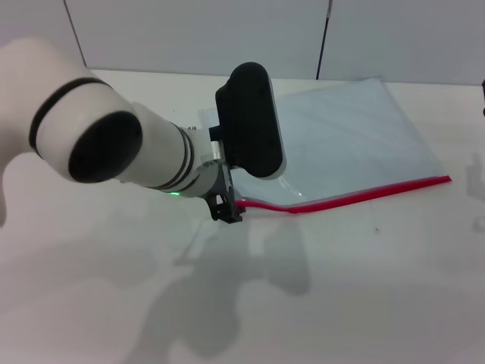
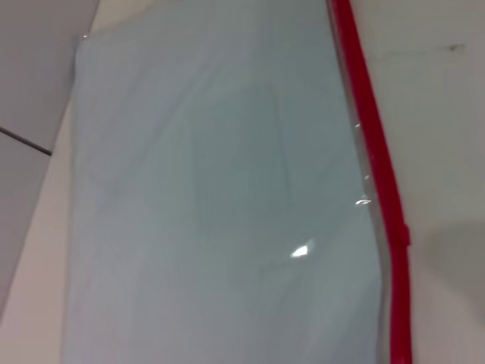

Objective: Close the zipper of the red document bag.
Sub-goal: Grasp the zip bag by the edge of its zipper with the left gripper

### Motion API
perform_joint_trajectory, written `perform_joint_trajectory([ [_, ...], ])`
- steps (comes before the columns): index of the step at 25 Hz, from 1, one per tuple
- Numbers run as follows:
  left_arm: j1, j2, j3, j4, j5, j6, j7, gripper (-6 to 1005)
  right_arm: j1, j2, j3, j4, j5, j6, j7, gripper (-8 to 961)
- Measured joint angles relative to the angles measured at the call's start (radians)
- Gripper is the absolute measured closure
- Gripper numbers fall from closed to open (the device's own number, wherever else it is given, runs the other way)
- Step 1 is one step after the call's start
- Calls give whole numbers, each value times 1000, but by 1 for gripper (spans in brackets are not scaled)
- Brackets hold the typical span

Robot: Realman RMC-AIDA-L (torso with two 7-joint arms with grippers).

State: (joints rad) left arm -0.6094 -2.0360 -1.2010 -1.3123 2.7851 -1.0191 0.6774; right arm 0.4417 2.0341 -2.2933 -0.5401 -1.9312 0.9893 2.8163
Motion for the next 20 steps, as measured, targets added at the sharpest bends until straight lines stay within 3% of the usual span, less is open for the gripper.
perform_joint_trajectory([
  [20, -27, 0, 53, 95, 11, 134, -13, 261, 7, 0, 0, -1, 0, 0, 0, 433],
])
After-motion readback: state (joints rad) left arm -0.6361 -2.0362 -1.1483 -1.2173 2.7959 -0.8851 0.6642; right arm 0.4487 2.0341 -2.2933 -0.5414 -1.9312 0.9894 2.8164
